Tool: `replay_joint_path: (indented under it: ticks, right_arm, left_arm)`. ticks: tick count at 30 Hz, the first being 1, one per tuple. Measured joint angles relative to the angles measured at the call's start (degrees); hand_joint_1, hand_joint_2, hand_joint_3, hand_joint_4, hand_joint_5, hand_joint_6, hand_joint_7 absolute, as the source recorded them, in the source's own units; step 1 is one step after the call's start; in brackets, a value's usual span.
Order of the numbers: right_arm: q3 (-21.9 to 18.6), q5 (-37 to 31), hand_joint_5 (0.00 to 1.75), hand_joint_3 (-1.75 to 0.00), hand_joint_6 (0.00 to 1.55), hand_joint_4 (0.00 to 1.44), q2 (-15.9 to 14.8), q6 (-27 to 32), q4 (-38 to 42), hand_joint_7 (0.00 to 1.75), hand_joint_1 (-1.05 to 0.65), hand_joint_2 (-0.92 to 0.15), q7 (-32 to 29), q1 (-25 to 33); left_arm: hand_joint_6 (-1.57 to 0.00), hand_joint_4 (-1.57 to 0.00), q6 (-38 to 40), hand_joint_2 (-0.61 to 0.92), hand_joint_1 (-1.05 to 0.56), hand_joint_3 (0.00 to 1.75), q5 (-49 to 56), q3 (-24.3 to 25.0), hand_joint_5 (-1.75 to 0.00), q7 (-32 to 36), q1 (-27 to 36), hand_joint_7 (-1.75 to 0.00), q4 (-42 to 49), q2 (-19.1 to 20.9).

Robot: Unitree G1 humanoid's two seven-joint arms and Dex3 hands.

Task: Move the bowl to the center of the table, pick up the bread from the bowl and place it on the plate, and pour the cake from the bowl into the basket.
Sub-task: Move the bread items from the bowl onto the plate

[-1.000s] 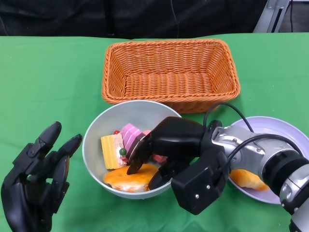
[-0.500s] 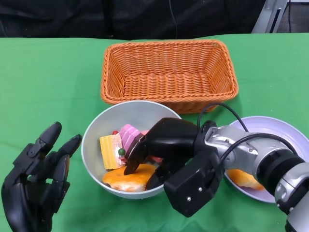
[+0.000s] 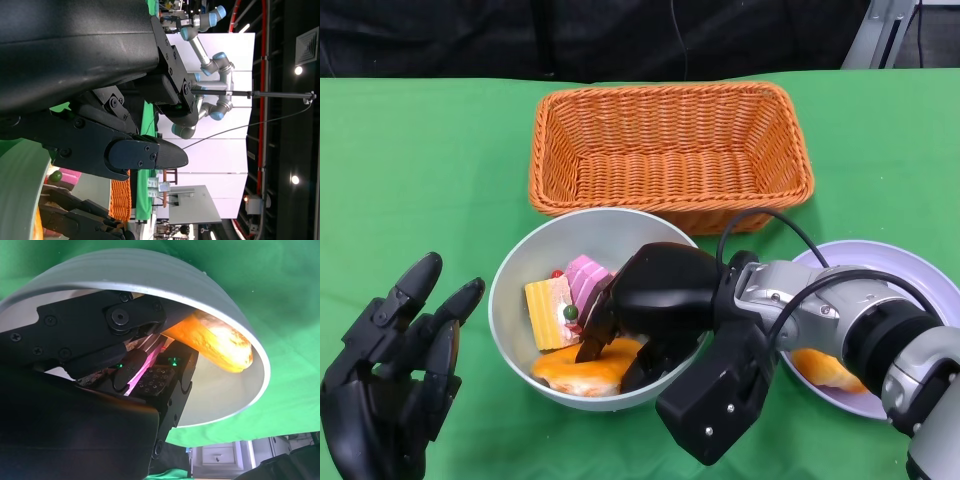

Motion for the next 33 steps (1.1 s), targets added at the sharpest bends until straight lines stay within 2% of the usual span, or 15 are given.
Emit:
replay_joint_path:
  ticks: [2, 4, 6, 12, 17, 19, 21, 23, 25, 26, 27, 28, 30, 31, 33]
  right_arm:
    - [1.16, -1.52, 0.15, 0.00, 1.00, 0.83, 0.13, 0.34, 0.00, 0.01, -0.59, -0.76, -1.68, -0.48]
    - [2.19, -2.89, 0.61, 0.00, 1.00, 0.60, 0.28, 0.94, 0.03, 0.00, -0.60, -0.76, -3.17, -0.88]
    - [3.20, -4.14, 0.88, 0.00, 1.01, 0.48, 0.30, 1.43, 0.05, 0.00, -0.60, -0.74, -5.11, -1.08]
    - [5.84, -7.73, 1.28, -0.01, 1.07, 0.40, 0.31, 2.47, 0.25, 0.01, -0.52, -0.77, -12.44, -1.09]
    - [6.76, -8.46, 1.40, -0.01, 1.15, 0.51, 0.58, 2.59, 1.62, 0.04, -0.35, -0.81, -18.75, -0.60]
    - [6.39, -7.83, 1.14, -0.01, 1.13, 0.67, 0.76, 2.16, 2.44, 0.05, -0.32, -0.85, -19.07, -0.59]
    - [5.19, -6.68, 0.99, 0.00, 1.12, 0.75, 0.98, 1.39, 3.14, 0.04, -0.31, -0.86, -17.86, -0.59]
    - [3.97, -5.13, 1.01, 0.00, 1.13, 0.78, 1.01, 0.31, 3.57, 0.04, -0.30, -0.88, -16.30, -0.55]
    - [2.65, -3.96, 1.25, 0.00, 1.13, 0.70, 1.05, -0.69, 3.78, 0.07, -0.28, -0.87, -15.36, -0.25]
    - [2.14, -3.21, 1.35, 0.00, 1.08, 0.65, 1.13, -1.07, 3.88, 0.18, -0.27, -0.88, -14.90, 0.09]
    - [1.52, -2.76, 1.42, 0.00, 0.88, 0.61, 1.21, -1.28, 3.99, 0.58, -0.26, -0.88, -14.41, 0.39]
    - [0.92, -2.36, 1.44, 0.00, 0.77, 0.60, 1.25, -1.49, 4.14, 0.80, -0.25, -0.87, -13.90, 0.57]
    - [0.34, -1.58, 1.38, 0.00, 0.72, 0.62, 1.43, -1.66, 4.19, 0.90, -0.24, -0.86, -12.80, 0.62]
    - [0.03, -1.15, 1.26, 0.00, 0.74, 0.65, 1.54, -1.67, 4.19, 0.81, -0.25, -0.86, -12.16, 0.68]
    - [-0.77, -0.77, 1.20, 0.00, 0.79, 0.69, 1.68, -1.68, 4.19, 0.73, -0.24, -0.85, -11.64, 0.88]
  left_arm:
    - [-0.84, -0.96, 0.00, 0.92, -0.51, 0.31, -0.13, 0.00, 0.00, 0.00, 0.00, 0.00, 0.00, -0.02]
    - [-0.84, -0.96, 0.00, 0.92, -0.51, 0.31, -0.30, 0.00, 0.00, 0.00, 0.00, 0.00, 0.00, -0.03]
    - [-0.84, -0.96, 0.00, 0.92, -0.51, 0.31, -0.31, 0.00, 0.00, 0.00, 0.00, 0.00, 0.00, -0.03]
    - [-0.84, -0.96, 0.00, 0.92, -0.52, 0.30, -0.32, 0.02, 0.00, 0.00, 0.00, 0.00, 0.00, -0.04]
    - [-0.84, -0.96, 0.00, 0.92, -0.51, 0.30, -0.40, -0.02, 0.00, 0.00, 0.00, 0.00, 0.00, -0.05]
    - [-0.84, -0.96, 0.00, 0.92, -0.52, 0.30, -0.42, -0.02, 0.00, -0.01, 0.00, 0.00, 0.00, -0.05]
    - [-0.84, -0.96, 0.00, 0.92, -0.52, 0.30, -0.44, -0.01, 0.00, -0.01, 0.00, 0.00, 0.00, -0.05]
    - [-0.84, -0.96, 0.00, 0.92, -0.52, 0.29, -0.45, 0.02, 0.00, -0.01, 0.00, 0.00, 0.00, -0.05]
    - [-0.84, -0.96, 0.00, 0.92, -0.52, 0.29, -0.50, 0.04, 0.00, -0.02, -0.01, 0.00, 0.01, -0.04]
    - [-0.84, -0.96, 0.00, 0.92, -0.52, 0.29, -0.50, 0.05, 0.00, -0.02, -0.01, 0.00, 0.01, -0.04]
    - [-0.84, -0.96, 0.00, 0.92, -0.52, 0.29, -0.49, 0.09, 0.00, -0.02, -0.01, 0.00, 0.01, -0.04]
    - [-0.84, -0.96, 0.00, 0.92, -0.52, 0.29, -0.46, 0.10, 0.00, -0.02, -0.01, 0.00, 0.01, -0.04]
    - [-0.84, -0.96, 0.00, 0.92, -0.52, 0.29, -0.45, 0.13, 0.00, -0.02, -0.01, 0.00, 0.01, -0.04]
    - [-0.84, -0.96, 0.00, 0.92, -0.52, 0.29, -0.45, 0.14, 0.00, -0.02, -0.01, 0.00, 0.01, -0.04]
    - [-0.84, -0.96, 0.00, 0.92, -0.52, 0.29, -0.43, 0.14, 0.00, -0.02, -0.01, 0.00, 0.01, -0.04]
